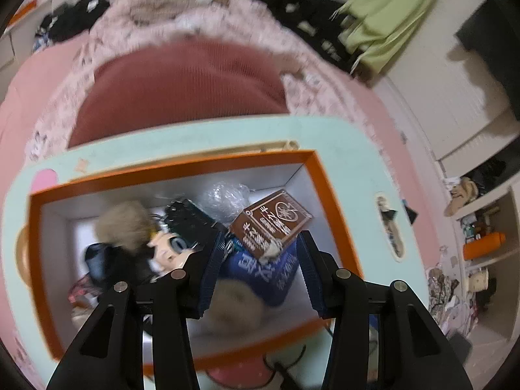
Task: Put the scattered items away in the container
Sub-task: 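Lower the brown milk carton onto the table and open the left gripper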
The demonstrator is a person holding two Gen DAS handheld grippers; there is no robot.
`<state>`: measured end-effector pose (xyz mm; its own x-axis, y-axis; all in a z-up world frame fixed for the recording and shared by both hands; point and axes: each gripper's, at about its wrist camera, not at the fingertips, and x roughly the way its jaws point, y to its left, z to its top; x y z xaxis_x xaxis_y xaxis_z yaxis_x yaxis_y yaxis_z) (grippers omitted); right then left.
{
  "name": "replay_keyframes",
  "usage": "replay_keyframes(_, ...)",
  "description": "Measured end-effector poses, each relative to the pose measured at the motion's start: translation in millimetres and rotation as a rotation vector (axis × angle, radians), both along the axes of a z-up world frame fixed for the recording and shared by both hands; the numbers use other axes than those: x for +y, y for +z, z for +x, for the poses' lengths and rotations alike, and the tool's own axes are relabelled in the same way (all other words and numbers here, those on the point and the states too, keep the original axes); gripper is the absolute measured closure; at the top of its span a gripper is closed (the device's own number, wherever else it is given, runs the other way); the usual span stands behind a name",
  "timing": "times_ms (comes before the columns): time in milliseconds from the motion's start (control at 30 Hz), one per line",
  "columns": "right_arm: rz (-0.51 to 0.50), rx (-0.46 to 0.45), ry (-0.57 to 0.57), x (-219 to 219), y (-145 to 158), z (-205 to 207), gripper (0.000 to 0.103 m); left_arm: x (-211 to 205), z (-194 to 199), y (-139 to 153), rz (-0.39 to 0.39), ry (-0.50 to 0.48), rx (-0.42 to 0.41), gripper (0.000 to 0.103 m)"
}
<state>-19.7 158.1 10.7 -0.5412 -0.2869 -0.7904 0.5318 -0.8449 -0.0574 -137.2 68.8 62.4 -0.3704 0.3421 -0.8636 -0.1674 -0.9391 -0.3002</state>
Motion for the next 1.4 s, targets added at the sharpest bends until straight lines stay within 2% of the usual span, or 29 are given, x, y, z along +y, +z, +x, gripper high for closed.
replay_keyframes(67,0.001,0.001,0.010,-0.4,-0.2,-0.2,0.000,3.9,-5.4,-1.4,-0.008,0.030,0.007,0.046)
replay_keyframes(100,0.001,0.001,0.013,0.0,-0.4,-0.1,0.000,4.6,-8.8,-1.1,-0.007,0.036,-0.005,0.036)
replay_keyframes(167,0.001,0.001,0.017,0.1,-0.9,-0.1,0.000,9.2,-15.5,-5.3,-0.010,0.036,-0.043,0.026)
replay_keyframes(267,-0.001,0.001,0.021,0.7,-1.3,-0.2,0.000,29.5,-17.1,-8.5,-0.124,-0.038,-0.026,0.028)
replay_keyframes(400,-0.004,0.001,0.029,0.8,-1.9,-0.2,0.000,60.4,-3.1,-10.5,-0.286,-0.185,0.032,0.037)
replay_keyframes(433,-0.005,0.001,0.029,1.5,-2.2,0.0,0.000,64.6,-0.5,-11.1,-0.304,-0.213,0.053,0.042)
replay_keyframes(533,-0.004,0.002,0.030,0.0,-1.0,0.0,0.000,60.1,0.4,-11.0,-0.271,-0.239,0.066,0.057)
replay_keyframes(667,-0.005,0.003,0.030,-0.9,-1.0,0.2,0.000,45.1,5.9,-5.7,-0.210,-0.232,0.110,0.060)
replay_keyframes(767,-0.004,0.006,0.044,-0.8,-1.5,0.3,0.000,26.7,15.4,11.1,-0.122,-0.207,0.154,0.060)
replay_keyframes(933,-0.005,0.006,0.044,-0.1,-2.3,0.4,0.000,-17.7,36.1,56.4,0.078,-0.143,0.230,0.060)
replay_keyframes(1067,-0.003,0.005,0.051,-1.2,-2.0,0.2,0.000,-46.1,62.1,64.0,0.227,-0.110,0.209,0.060)
replay_keyframes(1167,-0.003,0.005,0.053,-2.2,-2.0,0.5,0.000,-66.6,88.1,49.8,0.220,-0.064,0.217,0.060)
replay_keyframes(1267,-0.001,0.006,0.057,-1.8,-2.3,0.3,0.000,-76.6,116.3,21.0,0.161,-0.024,0.197,0.060)
replay_keyframes(1400,-0.001,0.006,0.058,-3.4,-2.4,0.4,0.000,-78.1,138.2,-21.7,0.150,0.016,0.154,0.059)
